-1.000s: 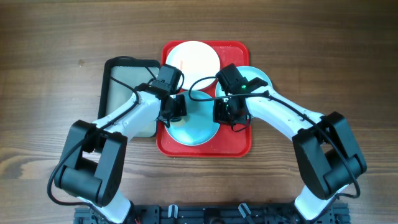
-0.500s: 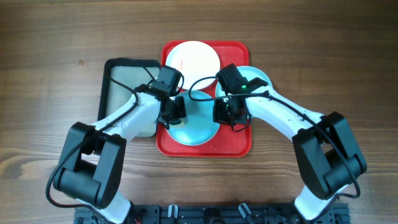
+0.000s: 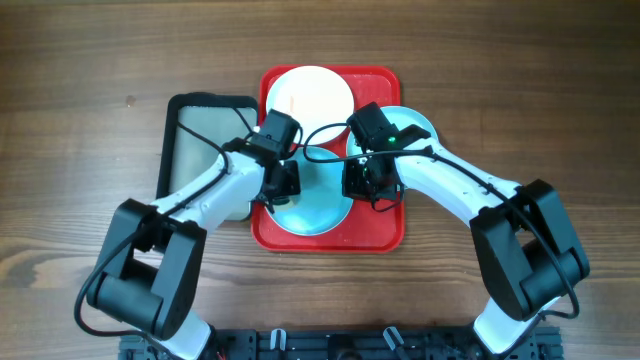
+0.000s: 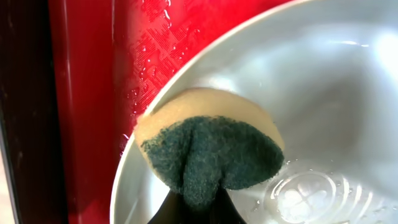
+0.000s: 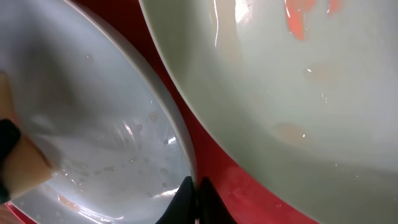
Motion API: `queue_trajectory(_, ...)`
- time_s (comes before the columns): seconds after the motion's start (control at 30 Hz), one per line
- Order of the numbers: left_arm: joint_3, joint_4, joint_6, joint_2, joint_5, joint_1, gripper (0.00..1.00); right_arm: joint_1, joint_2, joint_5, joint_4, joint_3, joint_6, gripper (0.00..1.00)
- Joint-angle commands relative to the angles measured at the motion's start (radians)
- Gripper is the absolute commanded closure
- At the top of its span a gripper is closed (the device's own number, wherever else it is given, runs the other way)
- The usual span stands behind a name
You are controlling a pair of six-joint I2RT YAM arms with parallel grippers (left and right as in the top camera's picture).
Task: Clean dirty plates on tray and stack at the side
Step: 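Scrub the blue plate surface with the sponge in the left gripper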
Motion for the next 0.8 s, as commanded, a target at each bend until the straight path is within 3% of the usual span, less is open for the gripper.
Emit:
queue_trajectory(0.0, -0.034, -0.01, -0.006, 0.01, -0.077, -0.027, 0.73, -0.001, 0.018, -0.005, 0.004, -0.01, -0.014, 0.96)
queue_trajectory(0.13, -0.034, -0.01, -0.006, 0.01, -0.076, -0.027, 0.96, -0.001, 0.018, -0.005, 0.005, -0.01, -0.013, 0.96)
queue_trajectory(0.77, -0.035, -0.006, -0.006, 0.023, -0.068, -0.029, 0.96, -0.001, 0.018, -0.005, 0.008, -0.01, -0.013, 0.96)
